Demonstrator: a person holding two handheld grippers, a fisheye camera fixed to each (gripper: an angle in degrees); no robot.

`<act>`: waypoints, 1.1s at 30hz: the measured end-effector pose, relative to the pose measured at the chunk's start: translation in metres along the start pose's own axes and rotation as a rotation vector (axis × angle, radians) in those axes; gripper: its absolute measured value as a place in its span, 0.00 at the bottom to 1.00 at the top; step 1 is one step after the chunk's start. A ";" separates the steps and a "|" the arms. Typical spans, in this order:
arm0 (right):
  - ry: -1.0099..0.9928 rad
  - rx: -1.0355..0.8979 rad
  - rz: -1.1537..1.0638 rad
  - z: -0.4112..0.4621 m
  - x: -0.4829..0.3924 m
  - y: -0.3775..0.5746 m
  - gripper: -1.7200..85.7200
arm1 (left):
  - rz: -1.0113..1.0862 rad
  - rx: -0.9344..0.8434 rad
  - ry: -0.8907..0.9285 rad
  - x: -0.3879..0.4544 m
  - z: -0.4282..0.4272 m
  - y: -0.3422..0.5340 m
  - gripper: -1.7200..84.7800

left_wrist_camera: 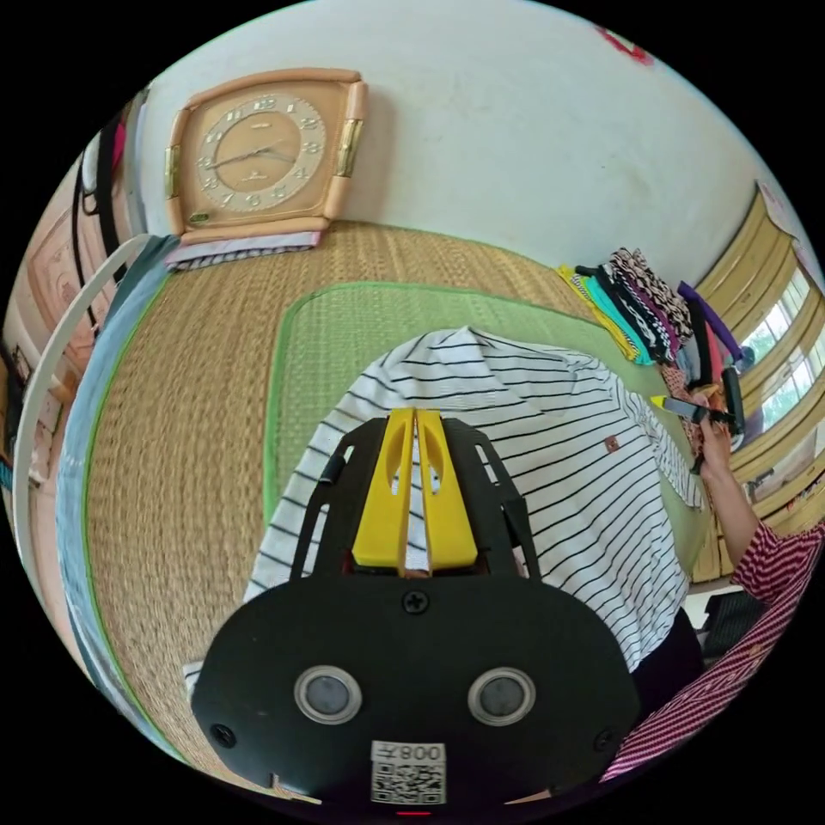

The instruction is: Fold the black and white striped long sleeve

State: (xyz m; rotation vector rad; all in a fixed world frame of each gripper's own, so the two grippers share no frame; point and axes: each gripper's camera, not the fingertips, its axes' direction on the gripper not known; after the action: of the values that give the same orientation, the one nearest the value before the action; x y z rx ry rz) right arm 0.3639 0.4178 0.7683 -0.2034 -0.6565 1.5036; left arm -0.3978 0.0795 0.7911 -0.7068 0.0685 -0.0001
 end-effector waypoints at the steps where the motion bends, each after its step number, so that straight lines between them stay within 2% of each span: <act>1: -0.041 -0.036 -0.050 0.018 -0.020 -0.015 0.02 | 0.020 -0.011 0.017 0.006 0.011 -0.006 0.02; 7: -0.114 -0.155 -0.172 0.103 -0.086 -0.087 0.02 | 0.077 -0.067 0.056 0.022 0.059 -0.034 0.02; 13: -0.060 -0.136 -0.141 0.116 -0.084 -0.136 0.02 | 0.065 -0.087 0.043 0.014 0.092 -0.046 0.02; 21: -0.188 -0.173 -0.068 0.121 -0.064 -0.149 0.02 | -0.011 -0.095 0.069 -0.011 0.116 -0.037 0.02; 25: -0.289 -0.173 0.017 0.110 -0.043 -0.153 0.02 | -0.032 -0.056 0.090 -0.021 0.099 -0.009 0.02; 29: -0.334 -0.132 -0.004 0.076 -0.043 -0.138 0.02 | -0.085 -0.008 0.116 -0.046 0.050 0.058 0.02; 33: -0.349 -0.087 -0.025 0.018 -0.032 -0.077 0.02 | -0.156 -0.053 0.057 -0.068 0.016 0.133 0.02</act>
State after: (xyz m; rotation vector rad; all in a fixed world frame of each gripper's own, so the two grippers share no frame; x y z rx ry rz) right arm 0.4226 0.3756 0.8135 0.0034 -1.0002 1.5010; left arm -0.4677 0.1933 0.7212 -0.7634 0.0682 -0.1684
